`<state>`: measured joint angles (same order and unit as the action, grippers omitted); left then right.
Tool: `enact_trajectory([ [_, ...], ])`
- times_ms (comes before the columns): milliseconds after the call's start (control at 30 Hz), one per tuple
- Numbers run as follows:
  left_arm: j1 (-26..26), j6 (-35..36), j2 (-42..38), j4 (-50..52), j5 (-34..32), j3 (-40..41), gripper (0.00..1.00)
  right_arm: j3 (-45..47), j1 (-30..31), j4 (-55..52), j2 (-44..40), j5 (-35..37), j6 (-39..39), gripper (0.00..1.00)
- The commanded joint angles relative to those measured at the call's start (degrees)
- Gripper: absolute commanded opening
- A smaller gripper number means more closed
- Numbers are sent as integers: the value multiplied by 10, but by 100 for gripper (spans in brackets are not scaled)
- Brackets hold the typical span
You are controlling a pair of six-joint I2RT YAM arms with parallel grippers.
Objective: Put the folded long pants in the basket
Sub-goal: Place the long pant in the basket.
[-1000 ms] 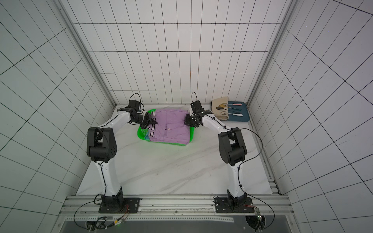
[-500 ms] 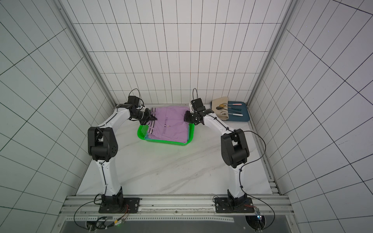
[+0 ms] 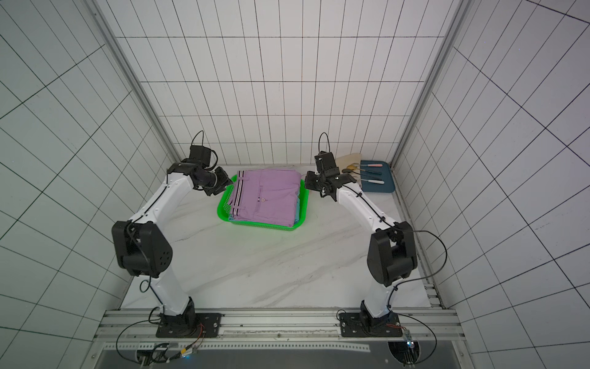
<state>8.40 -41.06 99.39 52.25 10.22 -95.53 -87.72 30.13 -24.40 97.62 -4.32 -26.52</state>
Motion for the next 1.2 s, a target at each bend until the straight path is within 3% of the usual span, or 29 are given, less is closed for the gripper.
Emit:
enact_trajectory([
  [0, 61, -25, -66, -18, -67, 65, 8, 37, 67, 2, -43, 46, 16, 31],
  [33, 66, -37, -80, -48, -49, 100, 0, 48, 82, 8, -46, 49, 15, 30],
  [167, 63, -80, -77, -128, 26, 197, 0, 98, 97, 48, -16, -3, -24, 24],
  [367, 48, -101, 8, -191, 61, 262, 0, 137, 97, 73, 78, -38, -77, 14],
  [467, 33, -113, 23, -233, 101, 284, 0, 139, 92, 71, 68, -37, -95, 13],
  [533, 32, -118, 0, -246, 93, 288, 0, 134, 92, 69, 40, -14, -97, 15],
  [700, 31, -116, -63, -208, 54, 220, 0, 68, 91, 46, -17, 97, -58, 23],
  [833, 22, -107, -38, -196, 41, 152, 0, 3, 81, 71, 23, 135, 6, 29],
  [967, 20, -81, 69, -217, 88, 65, 0, -87, 52, 64, 131, 126, 27, 31],
  [1067, 15, -63, 164, -186, 88, -14, 0, -131, 36, 59, 210, 104, 18, 32],
  [1167, 2, -59, 236, -196, 101, -35, 0, -148, 24, 52, 266, 90, 7, 32],
])
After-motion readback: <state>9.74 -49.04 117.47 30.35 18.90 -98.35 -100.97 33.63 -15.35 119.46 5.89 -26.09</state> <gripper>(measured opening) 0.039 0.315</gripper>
